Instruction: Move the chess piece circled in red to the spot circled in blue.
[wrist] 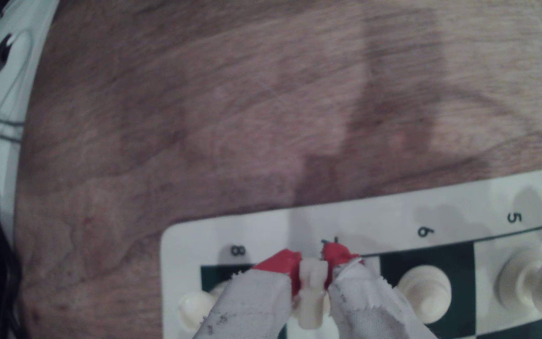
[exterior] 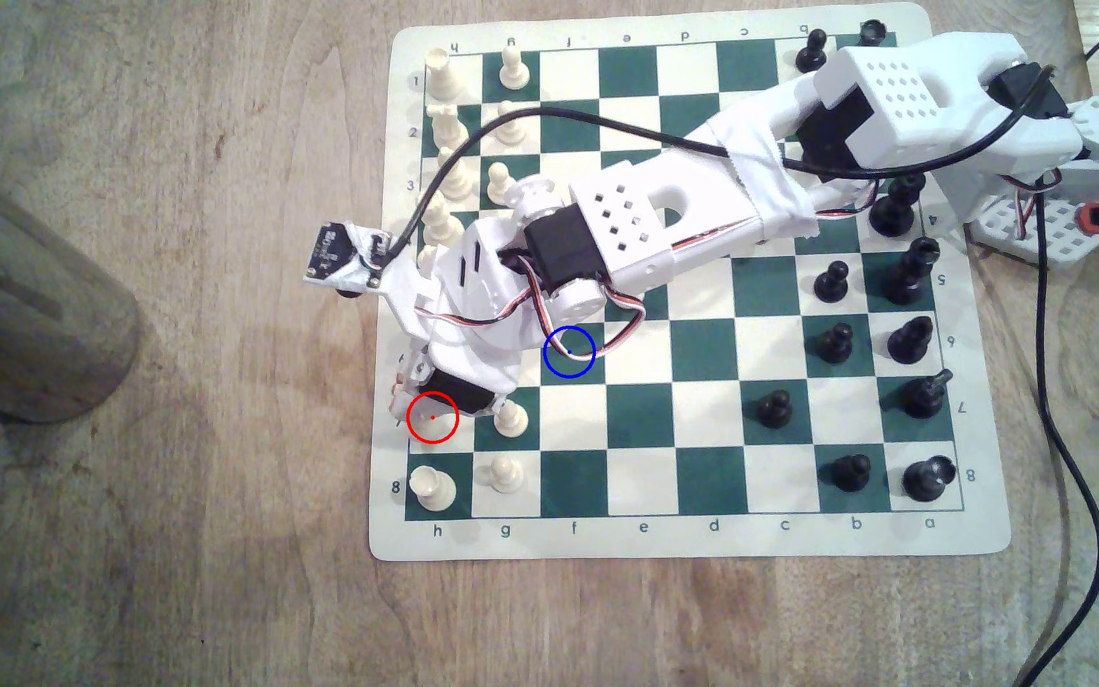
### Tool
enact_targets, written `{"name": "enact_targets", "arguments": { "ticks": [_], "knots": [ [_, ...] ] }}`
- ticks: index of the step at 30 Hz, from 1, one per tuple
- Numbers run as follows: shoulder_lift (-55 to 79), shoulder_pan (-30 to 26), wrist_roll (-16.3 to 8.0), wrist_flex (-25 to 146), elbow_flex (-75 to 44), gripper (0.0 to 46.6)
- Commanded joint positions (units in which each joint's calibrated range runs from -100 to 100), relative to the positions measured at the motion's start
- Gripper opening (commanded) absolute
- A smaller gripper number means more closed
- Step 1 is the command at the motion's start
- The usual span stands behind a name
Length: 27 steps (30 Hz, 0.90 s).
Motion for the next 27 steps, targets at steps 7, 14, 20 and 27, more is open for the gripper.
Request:
{"name": "enact_targets", "arguments": {
  "ticks": [7, 14, 20, 27],
  "knots": [
    [-21.98, 1.82, 2.49, 0.87, 8.49, 0.4],
    [-40.14, 0.09, 3.76, 1.03, 30.61, 0.4],
    [-51.6, -0.3, 4.69, 0.05, 48.48, 0.4],
    [-56.53, -1.47, 5.52, -4.53, 65.61, 0.5]
  ]
}}
